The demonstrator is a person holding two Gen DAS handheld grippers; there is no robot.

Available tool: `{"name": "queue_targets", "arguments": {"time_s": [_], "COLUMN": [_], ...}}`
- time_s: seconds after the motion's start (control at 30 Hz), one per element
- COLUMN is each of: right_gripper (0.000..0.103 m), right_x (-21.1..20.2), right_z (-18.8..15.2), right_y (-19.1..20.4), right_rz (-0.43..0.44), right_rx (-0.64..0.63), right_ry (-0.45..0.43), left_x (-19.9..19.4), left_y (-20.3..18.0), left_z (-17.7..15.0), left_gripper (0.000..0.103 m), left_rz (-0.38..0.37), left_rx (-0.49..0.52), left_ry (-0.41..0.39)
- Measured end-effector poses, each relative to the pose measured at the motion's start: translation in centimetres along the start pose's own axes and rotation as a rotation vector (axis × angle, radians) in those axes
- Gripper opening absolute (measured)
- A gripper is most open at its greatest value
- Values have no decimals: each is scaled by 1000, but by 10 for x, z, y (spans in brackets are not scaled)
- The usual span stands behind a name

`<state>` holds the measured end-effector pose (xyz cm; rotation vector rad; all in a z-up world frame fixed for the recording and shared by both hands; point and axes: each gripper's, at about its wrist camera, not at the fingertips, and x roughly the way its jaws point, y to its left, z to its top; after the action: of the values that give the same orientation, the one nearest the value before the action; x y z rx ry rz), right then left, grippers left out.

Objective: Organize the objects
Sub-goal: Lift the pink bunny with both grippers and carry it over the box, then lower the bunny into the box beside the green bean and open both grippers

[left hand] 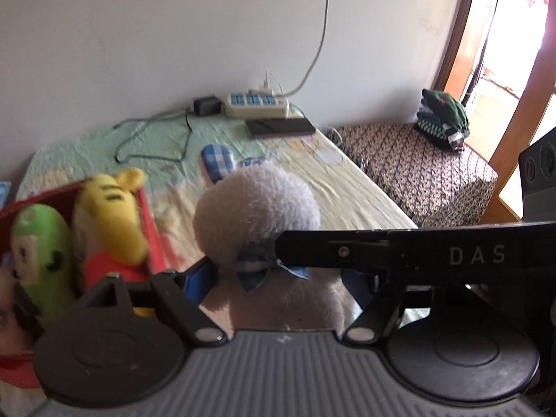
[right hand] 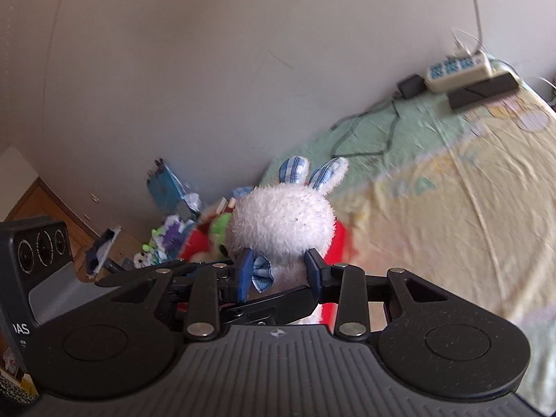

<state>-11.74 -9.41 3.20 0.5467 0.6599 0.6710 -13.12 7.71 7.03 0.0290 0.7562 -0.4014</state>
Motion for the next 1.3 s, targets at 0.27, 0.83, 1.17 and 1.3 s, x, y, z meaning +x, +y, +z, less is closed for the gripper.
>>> {"name": "queue_targets", "arguments": {"time_s": [0.27, 0.83, 1.17, 1.3], "right_gripper": [37, 35, 18, 13], "right_x": [47, 185, 205, 210], "right_z": [-7, -29, -41, -39], "right_y": [54, 115, 104, 93], "right_rz": [61, 86, -63, -50], "right_rx": [-47, -94, -103, -56], "right_ry": [-22, 99, 131, 146], "left_x": [-51, -78, -33, -15], "left_y": [60, 208, 237, 240], "left_z": [-3, -30, -45, -47], "left_gripper": [75, 76, 82, 83], "left_rz": [15, 180, 172, 174], "left_rx": [-13, -90, -123, -127], "left_ry": [-82, -47, 39, 69]}}
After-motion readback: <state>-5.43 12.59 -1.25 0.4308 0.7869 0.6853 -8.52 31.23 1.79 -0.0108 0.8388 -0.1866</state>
